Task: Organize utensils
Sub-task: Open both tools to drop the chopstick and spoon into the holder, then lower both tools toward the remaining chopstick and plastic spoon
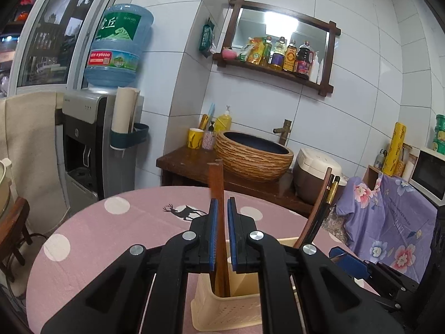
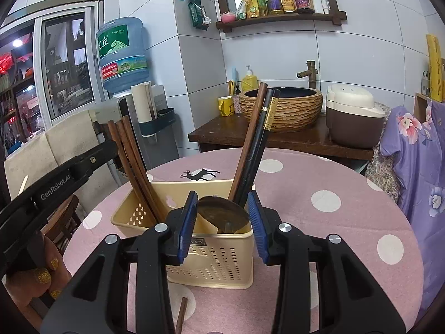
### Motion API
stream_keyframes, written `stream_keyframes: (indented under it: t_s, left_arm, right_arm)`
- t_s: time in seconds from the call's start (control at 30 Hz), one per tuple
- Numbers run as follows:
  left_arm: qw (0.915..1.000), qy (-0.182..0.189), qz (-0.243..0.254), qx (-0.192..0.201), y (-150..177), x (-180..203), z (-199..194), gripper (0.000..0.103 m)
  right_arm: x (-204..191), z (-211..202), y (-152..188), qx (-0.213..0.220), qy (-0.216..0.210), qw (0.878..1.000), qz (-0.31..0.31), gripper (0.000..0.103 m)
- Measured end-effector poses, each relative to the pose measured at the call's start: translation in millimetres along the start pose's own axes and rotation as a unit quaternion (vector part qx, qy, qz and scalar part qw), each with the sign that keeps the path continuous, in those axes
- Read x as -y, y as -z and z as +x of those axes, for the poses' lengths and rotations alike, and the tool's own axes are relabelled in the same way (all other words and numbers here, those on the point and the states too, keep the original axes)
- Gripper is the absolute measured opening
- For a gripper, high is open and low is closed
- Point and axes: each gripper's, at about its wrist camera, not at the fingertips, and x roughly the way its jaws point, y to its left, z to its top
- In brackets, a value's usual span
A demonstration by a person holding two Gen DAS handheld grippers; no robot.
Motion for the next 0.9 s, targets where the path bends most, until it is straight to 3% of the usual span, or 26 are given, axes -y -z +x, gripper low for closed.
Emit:
stream_keyframes:
  t_s: [0.07,0.1,0.33,0.5,0.77,0.9]
  left_arm:
    - [1.0000,0.007,-0.005,-0.002,0.5,-2.9,-6.1,0.034]
    - [0.9999,0.011,-0.010,0.001,1.7,-4.3,-11.1,0.052]
    - [0.9997,0.022,-0.002,-0.004,13.3,-8.6,-50.5,0.079]
    - [0.9985,0.015,0.018,-0.050,36.0,-12.6,-65.3,0.085]
    - [0.9895,-0.003,0.020,-0.143,92.3,-31.1,-61.0,0.086]
    - [0.9850,-0.023,0.023,-0.170,114.6,-43.6,-63.2,0.086]
  right_arm:
    - [1.1,-4.9,-0.1,0.008,-0.007,1.000,0.003,0.051]
    - [1.6,-8.2,0.0,0.013,-0.007,1.000,0.004,0.056]
    - [2.0,-42.8,9.3,0.035,0.004,0.999,-0.002,0.063]
    - [-1.5,-66.4,28.0,0.021,0.022,0.999,-0.015,0.066]
    - [-5.8,-76.1,75.4,-0.056,0.013,0.998,-0.028,0.066]
    - [-5.0,-71.9,101.8,-0.094,0.014,0.995,-0.031,0.066]
